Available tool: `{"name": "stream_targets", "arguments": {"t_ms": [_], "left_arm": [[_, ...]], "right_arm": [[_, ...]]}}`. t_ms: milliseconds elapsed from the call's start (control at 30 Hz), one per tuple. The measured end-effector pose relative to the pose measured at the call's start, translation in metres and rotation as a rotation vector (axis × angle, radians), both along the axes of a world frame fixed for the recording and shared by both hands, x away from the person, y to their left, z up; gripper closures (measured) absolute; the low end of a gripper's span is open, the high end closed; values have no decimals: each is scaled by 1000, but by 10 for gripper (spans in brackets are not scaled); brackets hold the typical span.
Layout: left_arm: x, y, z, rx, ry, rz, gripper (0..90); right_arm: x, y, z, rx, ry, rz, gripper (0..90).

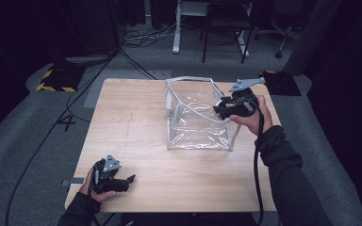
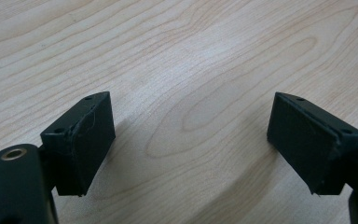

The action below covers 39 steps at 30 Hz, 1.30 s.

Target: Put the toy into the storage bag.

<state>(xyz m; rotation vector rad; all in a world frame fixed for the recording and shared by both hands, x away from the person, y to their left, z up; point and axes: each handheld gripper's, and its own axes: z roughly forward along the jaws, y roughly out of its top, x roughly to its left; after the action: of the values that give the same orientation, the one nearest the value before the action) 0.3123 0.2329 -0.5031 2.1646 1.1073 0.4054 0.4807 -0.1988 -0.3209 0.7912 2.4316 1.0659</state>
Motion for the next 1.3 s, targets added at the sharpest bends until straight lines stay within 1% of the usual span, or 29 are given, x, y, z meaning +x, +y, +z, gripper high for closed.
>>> {"name": "stream_targets", "arguments": {"t_ms": [100,133,167,200,233,267,300,400,433,500,567,600,767,867,933,967,1067,1267,1300], "left_arm": [[0,0,0,-1,1,0,153],[0,0,0,0,0,0,153],[0,0,0,0,-1,0,153],[0,0,0,1,-1,0,154],[0,0,0,-1,1,0,153],[0,0,0,-1,2,-1,153],[0,0,0,-1,1,0,153],[0,0,0,-1,0,0,153],[0,0,0,0,0,0,153],[0,0,0,0,2,-1,153],[0,0,0,-1,1,0,153],[0,0,0,0,1,-1,154],[0,0,0,1,2,-1,153],[0,0,0,-1,1,-2,153],[0,0,0,0,2,-2,153],[0,0,0,2,1,-1,153],[0,0,0,0,1,-1,153],[0,0,0,0,2,-1,153],[0,0,0,0,2,-1,153]], "right_arm": [[-2,-2,0,-18,8,8,486],[-2,-4,0,-25,7,4,486],[-2,-5,0,-28,3,14,486],[-2,-7,0,-34,12,5,486],[-2,-7,0,-30,10,8,486],[-3,-9,1,-43,18,2,486],[-3,-10,1,-39,19,6,486],[-4,-13,3,-46,28,2,486],[-3,-15,3,-45,21,16,486],[-5,-16,4,-43,35,3,486],[-5,-17,4,-57,34,16,485],[-6,-18,4,-56,42,7,486],[-6,-23,5,-72,47,18,485],[-5,-23,6,-70,67,13,485],[-5,-23,7,-87,63,14,485],[-4,-23,6,-86,58,24,485],[-5,-23,7,-88,74,11,485],[-4,-23,7,-99,70,17,485],[-4,-22,7,-103,76,12,485]]}}
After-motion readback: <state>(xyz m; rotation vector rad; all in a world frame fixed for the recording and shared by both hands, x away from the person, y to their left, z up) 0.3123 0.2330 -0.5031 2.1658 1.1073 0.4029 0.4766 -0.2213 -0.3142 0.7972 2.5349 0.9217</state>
